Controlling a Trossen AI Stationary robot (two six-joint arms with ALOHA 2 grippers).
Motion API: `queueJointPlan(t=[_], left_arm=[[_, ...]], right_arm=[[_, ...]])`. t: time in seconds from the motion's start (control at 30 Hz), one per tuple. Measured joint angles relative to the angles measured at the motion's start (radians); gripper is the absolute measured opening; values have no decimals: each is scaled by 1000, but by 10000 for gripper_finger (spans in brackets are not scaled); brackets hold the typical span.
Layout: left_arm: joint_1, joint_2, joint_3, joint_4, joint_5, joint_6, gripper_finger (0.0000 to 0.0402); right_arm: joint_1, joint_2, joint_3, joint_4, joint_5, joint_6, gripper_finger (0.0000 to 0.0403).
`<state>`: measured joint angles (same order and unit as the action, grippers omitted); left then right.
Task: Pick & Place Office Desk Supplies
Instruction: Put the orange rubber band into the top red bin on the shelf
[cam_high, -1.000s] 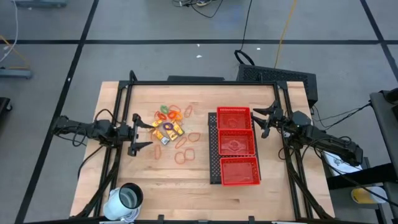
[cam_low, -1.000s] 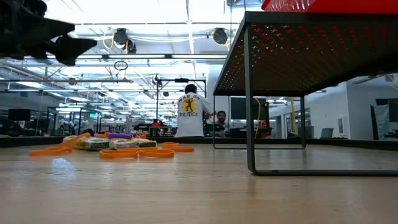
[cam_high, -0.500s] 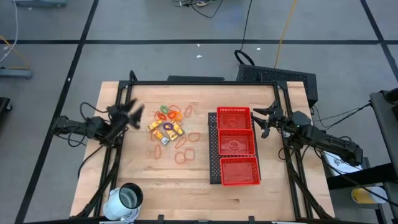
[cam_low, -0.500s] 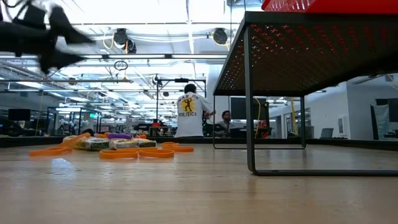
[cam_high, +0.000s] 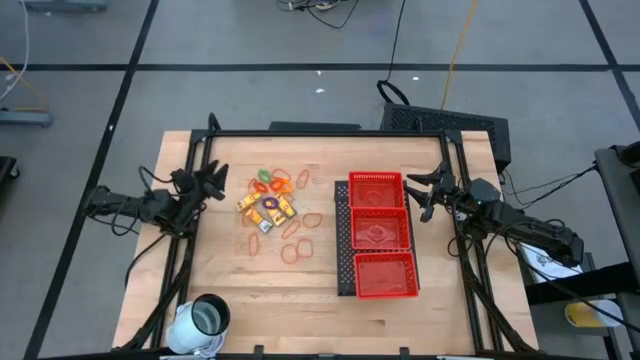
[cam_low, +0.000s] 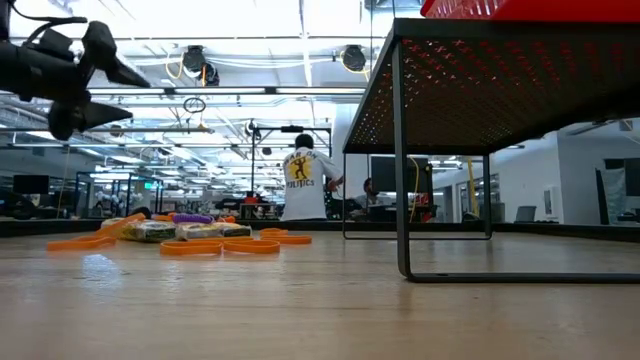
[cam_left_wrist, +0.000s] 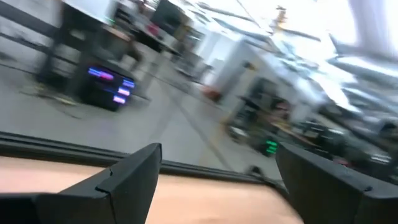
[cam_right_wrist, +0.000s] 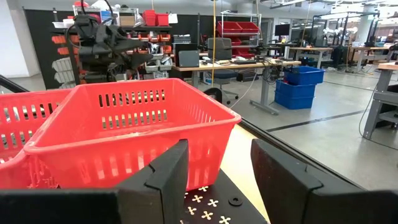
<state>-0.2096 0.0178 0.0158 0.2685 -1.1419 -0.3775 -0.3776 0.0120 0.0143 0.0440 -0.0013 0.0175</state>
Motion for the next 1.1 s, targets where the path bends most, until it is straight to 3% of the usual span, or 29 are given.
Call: queueJointPlan(t=[0.1,0.23,0.57,0.77,1.1], left_arm=[[21,52,6,4,118,-154,324],[53,212,73,-103,189,-372,324],[241,806,355,-600,542,-803,324],[376,1020,413,-653,694,-853,324],[471,1148,414,-494,732,-781,324]], right_arm=[[0,0,0,0,0,0,165],[0,0,0,0,0,0,166],[0,0,0,0,0,0,167],[0,0,0,0,0,0,165],[0,0,0,0,0,0,165]])
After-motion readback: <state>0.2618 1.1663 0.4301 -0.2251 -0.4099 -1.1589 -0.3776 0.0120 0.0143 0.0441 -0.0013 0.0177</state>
